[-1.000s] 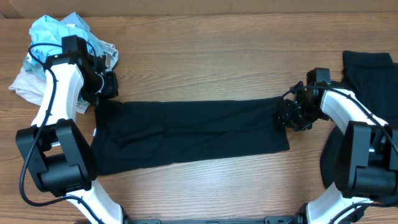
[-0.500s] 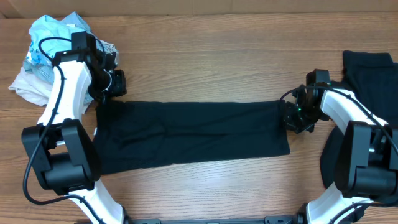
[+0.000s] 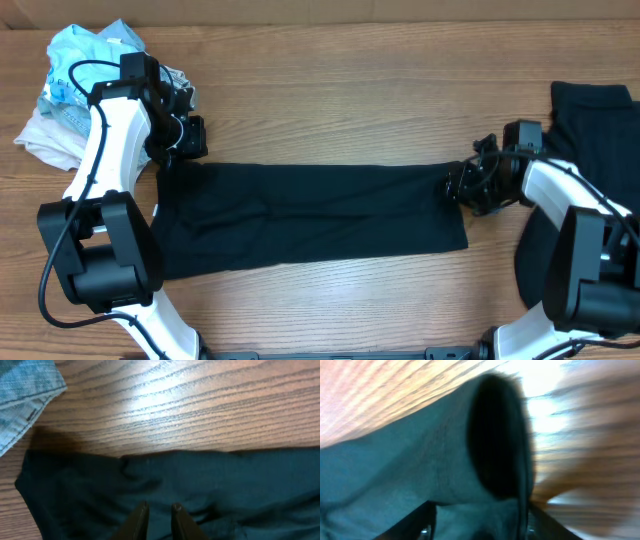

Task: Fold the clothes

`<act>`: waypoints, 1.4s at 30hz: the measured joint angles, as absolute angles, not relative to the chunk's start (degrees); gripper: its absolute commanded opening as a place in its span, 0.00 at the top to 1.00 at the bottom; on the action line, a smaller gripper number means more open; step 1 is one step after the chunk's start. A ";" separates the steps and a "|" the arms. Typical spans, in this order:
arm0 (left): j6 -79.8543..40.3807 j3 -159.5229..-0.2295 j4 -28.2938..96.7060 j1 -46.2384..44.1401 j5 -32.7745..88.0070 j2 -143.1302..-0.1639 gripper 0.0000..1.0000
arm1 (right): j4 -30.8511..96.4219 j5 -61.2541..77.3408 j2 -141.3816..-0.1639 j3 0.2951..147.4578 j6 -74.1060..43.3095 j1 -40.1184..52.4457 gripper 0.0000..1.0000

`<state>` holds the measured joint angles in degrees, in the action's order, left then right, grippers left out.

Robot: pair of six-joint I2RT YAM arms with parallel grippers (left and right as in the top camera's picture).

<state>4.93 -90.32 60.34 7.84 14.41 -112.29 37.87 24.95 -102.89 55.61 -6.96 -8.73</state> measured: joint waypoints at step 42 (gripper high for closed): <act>7.73 -104.95 70.13 7.86 15.73 -112.29 0.80 | 66.06 15.46 -105.82 78.78 -12.12 19.38 0.94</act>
<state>7.73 -104.95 70.13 7.86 15.73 -112.29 66.06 15.46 -105.82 78.78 -12.12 19.38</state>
